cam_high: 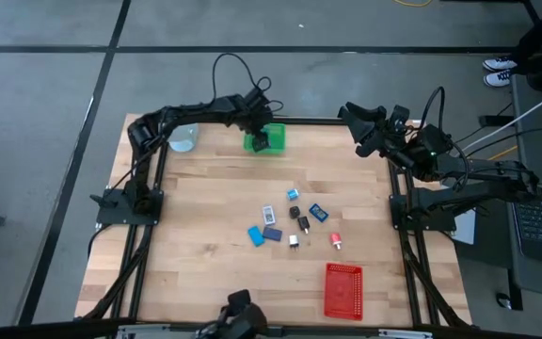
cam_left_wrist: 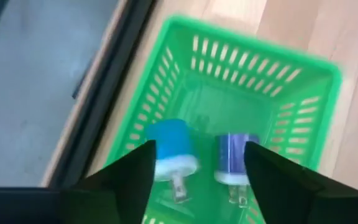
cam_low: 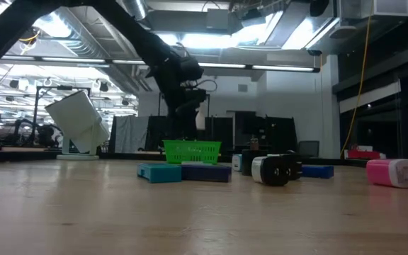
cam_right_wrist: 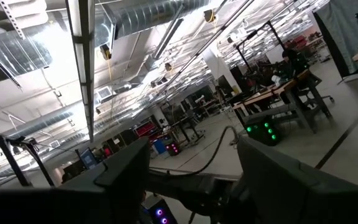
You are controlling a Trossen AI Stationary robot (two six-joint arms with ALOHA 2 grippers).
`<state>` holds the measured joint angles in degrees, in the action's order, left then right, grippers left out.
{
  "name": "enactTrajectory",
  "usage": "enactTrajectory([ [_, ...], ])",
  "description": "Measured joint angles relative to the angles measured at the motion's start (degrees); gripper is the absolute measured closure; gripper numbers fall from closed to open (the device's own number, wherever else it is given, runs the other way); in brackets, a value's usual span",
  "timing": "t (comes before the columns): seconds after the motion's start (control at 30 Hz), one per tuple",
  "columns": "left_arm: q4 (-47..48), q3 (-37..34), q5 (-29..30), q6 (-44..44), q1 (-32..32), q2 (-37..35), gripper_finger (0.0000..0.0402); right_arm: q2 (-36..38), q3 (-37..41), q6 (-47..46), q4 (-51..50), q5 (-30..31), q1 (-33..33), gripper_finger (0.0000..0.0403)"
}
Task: Pick & Place Office items
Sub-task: Put the blue charger adapter into the green bin
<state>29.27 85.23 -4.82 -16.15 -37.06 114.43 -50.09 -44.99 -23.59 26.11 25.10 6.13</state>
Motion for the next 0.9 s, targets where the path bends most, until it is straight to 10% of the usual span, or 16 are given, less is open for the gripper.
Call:
enactTrajectory([
  [0.2,-0.75,0.00,-5.26,3.30,0.37,-3.70,0.0127,0.00,-0.01,0.02,-0.01,-0.15,0.00,0.0152],
  [0.53,-10.54,0.04,-49.44,28.63,7.89,-9.18,0.0155,0.00,0.00,0.46,-0.02,-0.73,0.04,0.0152],
  [0.9,-3.41,0.02,-14.41,23.49,21.48,-7.42,0.0163,0.02,0.00,-0.92,-0.27,-5.13,0.04,0.0152],
])
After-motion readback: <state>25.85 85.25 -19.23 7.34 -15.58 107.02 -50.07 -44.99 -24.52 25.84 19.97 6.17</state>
